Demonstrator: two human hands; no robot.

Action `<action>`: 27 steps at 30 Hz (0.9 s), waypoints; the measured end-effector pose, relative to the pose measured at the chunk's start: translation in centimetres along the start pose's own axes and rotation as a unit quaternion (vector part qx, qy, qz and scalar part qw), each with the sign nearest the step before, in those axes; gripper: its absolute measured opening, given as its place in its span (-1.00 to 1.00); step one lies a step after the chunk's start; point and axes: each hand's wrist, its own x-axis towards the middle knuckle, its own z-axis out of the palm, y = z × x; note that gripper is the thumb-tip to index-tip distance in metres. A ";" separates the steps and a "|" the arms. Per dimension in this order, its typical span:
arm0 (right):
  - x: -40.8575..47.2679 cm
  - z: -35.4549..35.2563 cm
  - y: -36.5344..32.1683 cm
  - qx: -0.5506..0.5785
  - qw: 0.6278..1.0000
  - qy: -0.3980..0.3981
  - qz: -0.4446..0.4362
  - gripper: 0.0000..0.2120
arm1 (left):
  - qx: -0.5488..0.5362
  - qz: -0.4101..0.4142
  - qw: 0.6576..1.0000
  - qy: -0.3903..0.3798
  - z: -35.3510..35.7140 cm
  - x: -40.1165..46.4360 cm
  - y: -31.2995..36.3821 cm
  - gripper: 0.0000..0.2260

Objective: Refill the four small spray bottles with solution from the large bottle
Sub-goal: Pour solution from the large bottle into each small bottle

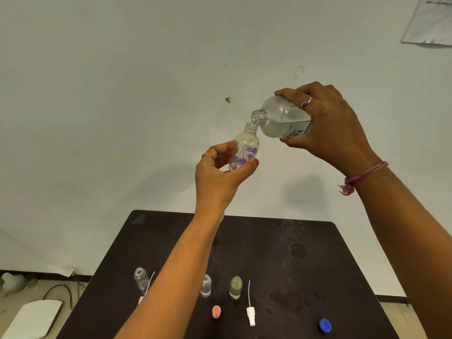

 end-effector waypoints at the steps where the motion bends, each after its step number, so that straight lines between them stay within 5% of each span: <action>1: 0.0 0.0 0.0 0.000 1.000 0.001 0.000 -0.35 | -0.001 0.001 1.000 0.000 0.0 0.0 0.0 -0.56; 27: 0.2 0.1 0.0 0.000 1.000 0.006 -0.006 -0.36 | -0.011 -0.005 1.000 0.000 -0.1 0.0 -0.1 -0.56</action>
